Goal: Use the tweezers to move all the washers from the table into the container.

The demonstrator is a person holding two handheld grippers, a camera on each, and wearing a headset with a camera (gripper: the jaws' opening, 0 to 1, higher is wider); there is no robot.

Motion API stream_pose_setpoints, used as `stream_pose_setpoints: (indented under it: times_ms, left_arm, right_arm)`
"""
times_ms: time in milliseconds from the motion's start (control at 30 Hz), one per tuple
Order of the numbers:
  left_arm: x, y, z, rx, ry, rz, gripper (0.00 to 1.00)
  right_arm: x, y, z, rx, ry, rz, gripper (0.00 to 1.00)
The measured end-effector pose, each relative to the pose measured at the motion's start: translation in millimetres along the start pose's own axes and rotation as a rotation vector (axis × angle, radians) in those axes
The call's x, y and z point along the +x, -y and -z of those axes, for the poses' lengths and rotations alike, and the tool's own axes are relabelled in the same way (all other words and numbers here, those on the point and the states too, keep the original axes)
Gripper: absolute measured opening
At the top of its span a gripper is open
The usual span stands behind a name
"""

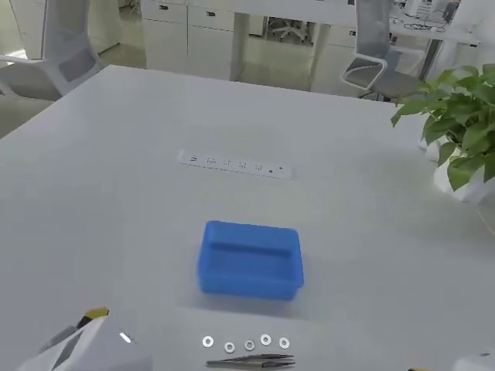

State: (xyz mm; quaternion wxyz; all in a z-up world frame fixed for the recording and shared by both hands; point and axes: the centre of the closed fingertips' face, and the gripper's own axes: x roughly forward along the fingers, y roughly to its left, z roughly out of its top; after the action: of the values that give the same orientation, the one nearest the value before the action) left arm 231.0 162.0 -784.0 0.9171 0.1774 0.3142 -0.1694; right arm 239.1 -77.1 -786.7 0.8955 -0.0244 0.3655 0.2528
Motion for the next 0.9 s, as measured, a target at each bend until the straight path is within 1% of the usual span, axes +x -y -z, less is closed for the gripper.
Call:
stream_pose_setpoints:
  times_ms: [100,167,200,233,300,367,433,500,567,600,667,700,733,800,833,900]
  left_arm:
    - [0.4,5.5,-1.1,0.031,-0.007,0.025,0.79]
    - [0.7,9.1,-5.6,0.044,0.001,0.054,0.71]
    - [0.3,9.3,-8.8,0.044,0.012,0.060,0.68]
    - [0.2,10.9,-12.8,0.043,0.023,0.079,0.64]
    - [1.6,16.0,-17.5,0.030,0.034,0.126,0.61]
    - [4.0,18.5,-18.0,0.028,0.029,0.160,0.56]
    - [5.9,18.5,-18.8,0.026,0.027,0.173,0.48]
    - [8.4,21.1,-20.6,0.023,0.032,0.207,0.43]
    - [11.6,26.8,-21.3,0.021,0.032,0.256,0.41]
    - [13.1,30.5,-19.4,0.040,0.016,0.289,0.37]
    - [17.3,30.9,-19.5,0.068,0.011,0.298,0.28]
    - [19.8,34.5,-19.0,0.088,0.004,0.329,0.22]
    - [21.5,35.8,-18.1,0.098,-0.008,0.343,0.19]
    - [24.0,40.5,-21.7,0.125,0.006,0.379,0.15]
    - [25.1,45.6,-23.3,0.132,0.009,0.413,0.13]
    - [30.9,48.5,-23.2,0.148,-0.002,0.430,0.13]
  right_arm:
    - [0.0,1.7,0.3,-0.005,-0.001,0.006,0.76]
    - [0.2,2.9,0.3,-0.006,-0.001,0.008,0.76]
    - [0.4,3.6,0.4,-0.005,-0.001,0.009,0.76]
    - [0.5,4.1,0.6,-0.003,-0.002,0.009,0.76]
    - [0.3,4.8,0.1,-0.002,0.002,0.010,0.76]
    - [0.3,5.3,-0.2,-0.001,0.004,0.010,0.76]
    - [0.3,6.4,-0.1,-0.002,0.004,0.015,0.76]
    - [0.3,6.8,-0.2,0.000,0.004,0.016,0.75]
    - [0.4,7.0,-0.4,0.001,0.006,0.016,0.75]
    - [0.4,6.9,-0.3,0.000,0.005,0.016,0.75]
    - [0.7,7.0,0.1,0.000,0.003,0.015,0.75]
    - [0.8,7.1,0.4,-0.001,0.001,0.015,0.75]
    - [1.0,6.8,0.5,-0.001,0.001,0.014,0.75]
    - [1.0,6.3,0.8,-0.001,-0.001,0.014,0.75]
    - [1.1,6.5,1.0,-0.003,-0.003,0.015,0.75]
    - [1.5,6.5,1.3,-0.001,-0.004,0.014,0.75]
